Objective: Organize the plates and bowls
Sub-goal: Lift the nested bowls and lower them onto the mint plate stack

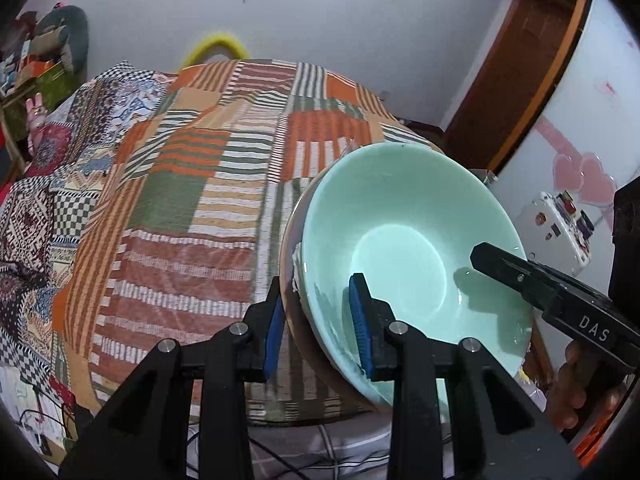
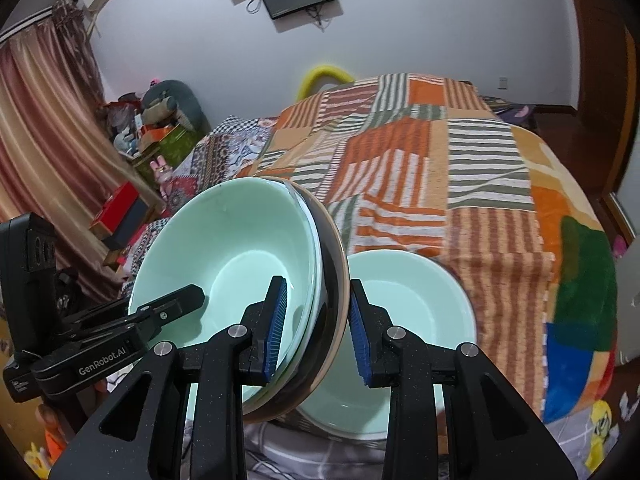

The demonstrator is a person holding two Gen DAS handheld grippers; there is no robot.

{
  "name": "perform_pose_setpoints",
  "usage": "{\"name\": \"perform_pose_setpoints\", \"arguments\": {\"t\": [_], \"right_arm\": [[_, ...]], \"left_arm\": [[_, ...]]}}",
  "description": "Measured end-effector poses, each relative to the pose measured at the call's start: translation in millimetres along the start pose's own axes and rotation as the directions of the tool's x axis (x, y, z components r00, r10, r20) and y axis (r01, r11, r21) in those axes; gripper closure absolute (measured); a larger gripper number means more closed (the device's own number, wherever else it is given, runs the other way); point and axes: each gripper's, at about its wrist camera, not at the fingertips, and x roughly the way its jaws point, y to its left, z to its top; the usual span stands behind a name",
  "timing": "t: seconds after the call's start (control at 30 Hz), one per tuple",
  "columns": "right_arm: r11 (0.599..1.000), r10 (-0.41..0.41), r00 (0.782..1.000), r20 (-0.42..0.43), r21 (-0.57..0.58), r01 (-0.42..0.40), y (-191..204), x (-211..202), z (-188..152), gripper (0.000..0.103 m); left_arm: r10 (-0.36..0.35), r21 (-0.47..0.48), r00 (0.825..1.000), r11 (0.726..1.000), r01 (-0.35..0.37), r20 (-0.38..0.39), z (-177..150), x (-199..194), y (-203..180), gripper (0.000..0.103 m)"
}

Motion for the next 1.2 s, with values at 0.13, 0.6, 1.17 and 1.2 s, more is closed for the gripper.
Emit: {"name": "perform_pose_setpoints", "arguments": {"t": [0.13, 0.6, 1.17, 1.2], "right_arm": [[1.0, -0.014, 1.0, 0.004, 0.02, 0.014, -12, -6, -2, 0.075], [0.996, -0.056, 0.998, -0.018, 0.074, 0.057, -40, -9, -9, 0.075], [0.989, -0.061, 0.992, -0.108, 0.124, 0.074, -57, 12, -22, 0.075], [0.989, -0.061, 0.992, -0.111, 0.126, 0.075, -57, 13, -23, 0.075]], "left_arm": [[-0.013, 0.016, 1.0, 1.0, 0.014, -0.016, 2, 9, -12, 0.072], [-0.03, 0.046, 0.996, 0.998, 0.034, -0.08, 1, 41, -36, 0.072], [-0.034, 0.022, 0.985, 0.999, 0.038, -0.167, -4, 80, -28, 0.072], [-0.035, 0.02, 0.985, 0.999, 0.039, -0.17, -4, 81, -27, 0.072]]}}
